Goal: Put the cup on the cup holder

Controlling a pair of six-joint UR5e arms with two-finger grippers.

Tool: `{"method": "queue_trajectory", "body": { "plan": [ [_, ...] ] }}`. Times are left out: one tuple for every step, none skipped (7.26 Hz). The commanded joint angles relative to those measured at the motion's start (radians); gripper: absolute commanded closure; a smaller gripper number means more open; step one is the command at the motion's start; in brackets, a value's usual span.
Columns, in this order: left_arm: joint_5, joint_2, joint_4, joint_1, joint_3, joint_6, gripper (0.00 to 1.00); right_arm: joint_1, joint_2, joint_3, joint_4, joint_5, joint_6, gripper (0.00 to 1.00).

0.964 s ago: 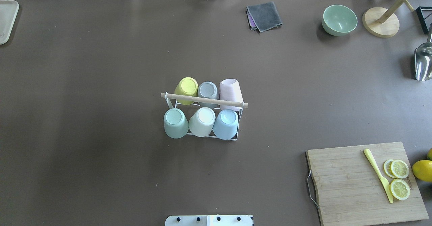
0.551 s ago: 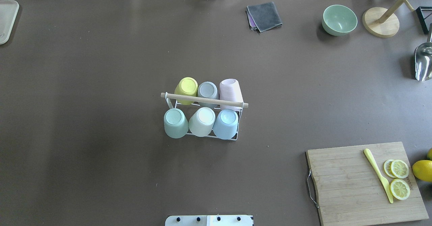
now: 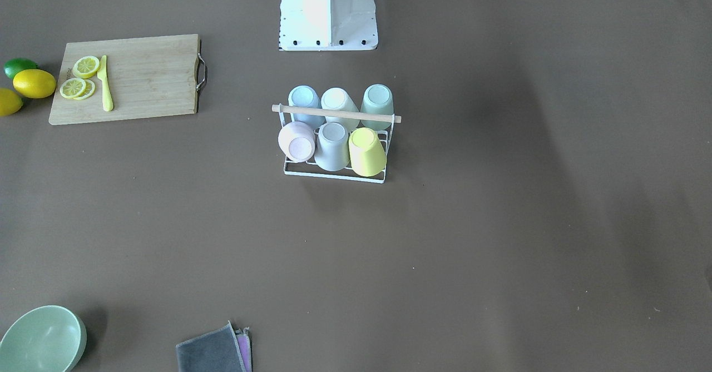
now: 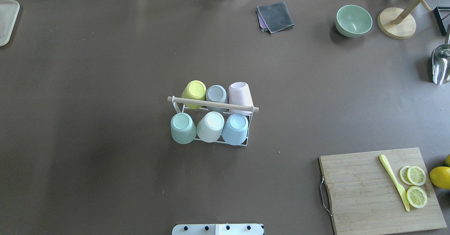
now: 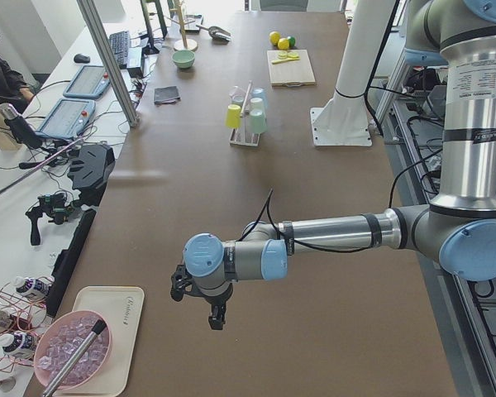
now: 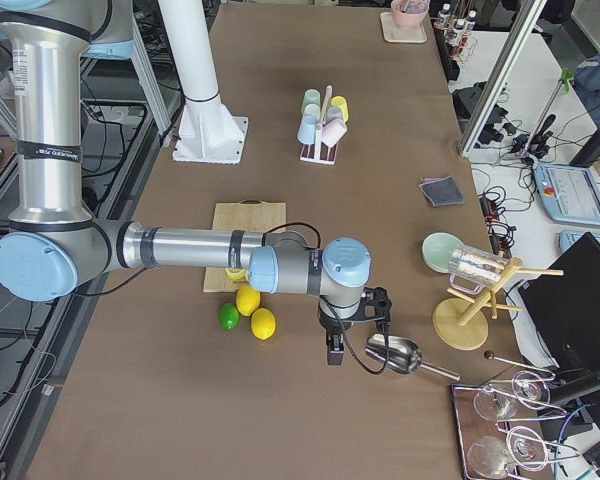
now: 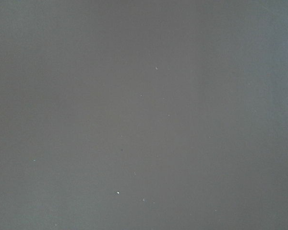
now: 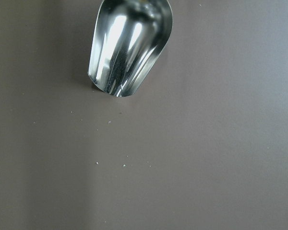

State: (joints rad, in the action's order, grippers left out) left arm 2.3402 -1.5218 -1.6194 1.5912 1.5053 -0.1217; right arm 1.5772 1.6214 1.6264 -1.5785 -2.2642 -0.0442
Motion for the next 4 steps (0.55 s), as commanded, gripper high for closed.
{"method": "queue_trajectory", "body": {
  "plan": [
    [-0.031,0.012,0.013,0.0,0.073,0.014,0.02,0.004,0.0,0.004,0.0,0.0,0.0,0.0],
    [-0.038,0.038,0.013,0.0,0.093,0.017,0.02,0.004,0.0,0.006,0.0,0.0,-0.002,0.0],
    [-0.038,0.041,0.013,0.0,0.102,0.08,0.02,0.006,0.0,0.006,0.0,0.0,-0.002,0.0],
    [-0.041,0.041,0.013,-0.002,0.108,0.132,0.02,0.006,0.0,0.006,0.0,0.0,0.0,0.0]
  ]
}}
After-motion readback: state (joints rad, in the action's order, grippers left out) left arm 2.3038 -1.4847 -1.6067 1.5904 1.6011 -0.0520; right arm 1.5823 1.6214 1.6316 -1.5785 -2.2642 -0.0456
